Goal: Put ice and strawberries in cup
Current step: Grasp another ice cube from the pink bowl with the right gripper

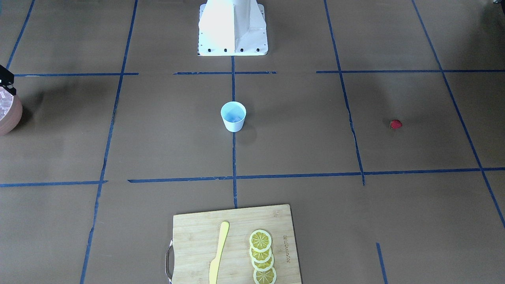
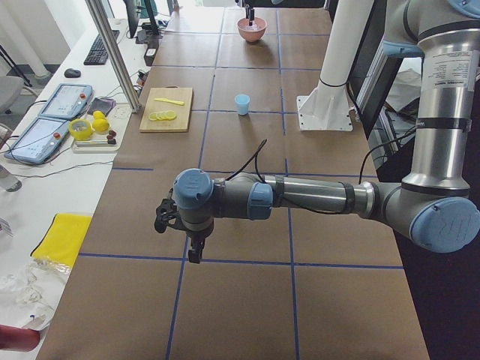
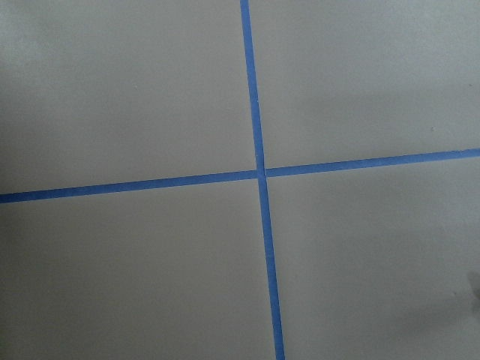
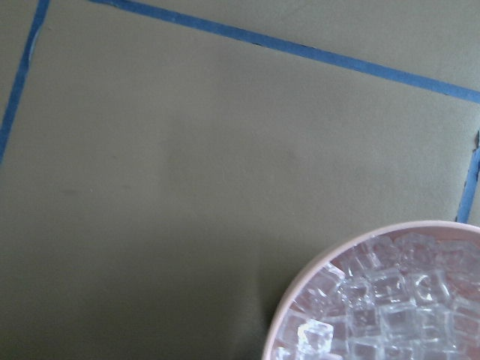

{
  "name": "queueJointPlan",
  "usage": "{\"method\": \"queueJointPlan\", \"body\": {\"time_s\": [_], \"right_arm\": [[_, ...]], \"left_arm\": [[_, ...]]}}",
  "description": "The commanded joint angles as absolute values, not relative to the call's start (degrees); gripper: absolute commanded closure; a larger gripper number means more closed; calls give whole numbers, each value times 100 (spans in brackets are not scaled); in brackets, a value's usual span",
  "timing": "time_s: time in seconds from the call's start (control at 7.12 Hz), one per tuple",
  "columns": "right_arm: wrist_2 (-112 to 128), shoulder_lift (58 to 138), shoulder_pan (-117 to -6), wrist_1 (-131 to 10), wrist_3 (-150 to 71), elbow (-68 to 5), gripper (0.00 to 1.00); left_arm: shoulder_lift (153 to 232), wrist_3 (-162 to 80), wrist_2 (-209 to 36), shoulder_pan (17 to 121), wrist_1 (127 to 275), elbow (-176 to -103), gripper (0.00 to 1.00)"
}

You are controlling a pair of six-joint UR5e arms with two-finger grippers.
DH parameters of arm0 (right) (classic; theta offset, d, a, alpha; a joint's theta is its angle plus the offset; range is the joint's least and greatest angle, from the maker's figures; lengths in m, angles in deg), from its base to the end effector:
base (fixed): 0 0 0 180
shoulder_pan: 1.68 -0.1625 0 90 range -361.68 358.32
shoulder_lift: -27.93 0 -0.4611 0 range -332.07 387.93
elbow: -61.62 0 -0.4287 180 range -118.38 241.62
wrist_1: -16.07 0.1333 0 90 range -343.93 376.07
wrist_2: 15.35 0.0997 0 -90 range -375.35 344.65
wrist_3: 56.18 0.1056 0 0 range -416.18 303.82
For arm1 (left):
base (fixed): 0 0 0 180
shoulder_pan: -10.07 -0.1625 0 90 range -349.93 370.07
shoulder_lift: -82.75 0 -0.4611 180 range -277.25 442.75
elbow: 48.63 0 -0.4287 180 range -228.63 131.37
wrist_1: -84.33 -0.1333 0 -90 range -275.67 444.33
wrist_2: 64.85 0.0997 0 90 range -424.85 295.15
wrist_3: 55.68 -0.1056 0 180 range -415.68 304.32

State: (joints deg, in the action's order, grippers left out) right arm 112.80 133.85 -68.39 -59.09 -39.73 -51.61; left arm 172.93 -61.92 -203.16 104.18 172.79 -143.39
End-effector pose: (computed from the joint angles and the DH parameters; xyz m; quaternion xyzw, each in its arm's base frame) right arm -0.1045 -0.4149 0.5907 0.0617 -0.3633 -0.1180 0.9221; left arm -0.0924 -0.5270 0.6509 0.0639 0.4049 0.0291 0.9117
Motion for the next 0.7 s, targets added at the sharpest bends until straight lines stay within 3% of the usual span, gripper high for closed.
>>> {"method": "queueJointPlan", "body": {"time_s": [0.0,0.56], "right_arm": [[11262,13455,-6935,-5899,-4404,-4808,3],[11227,13463,-6935,-5952,-4422,-4745,23]], "left_arm": [[17257,-6131,-20319,10411,17266,-14469,0],[17257,-6131,-20319,10411,17266,-14461,0]]}}
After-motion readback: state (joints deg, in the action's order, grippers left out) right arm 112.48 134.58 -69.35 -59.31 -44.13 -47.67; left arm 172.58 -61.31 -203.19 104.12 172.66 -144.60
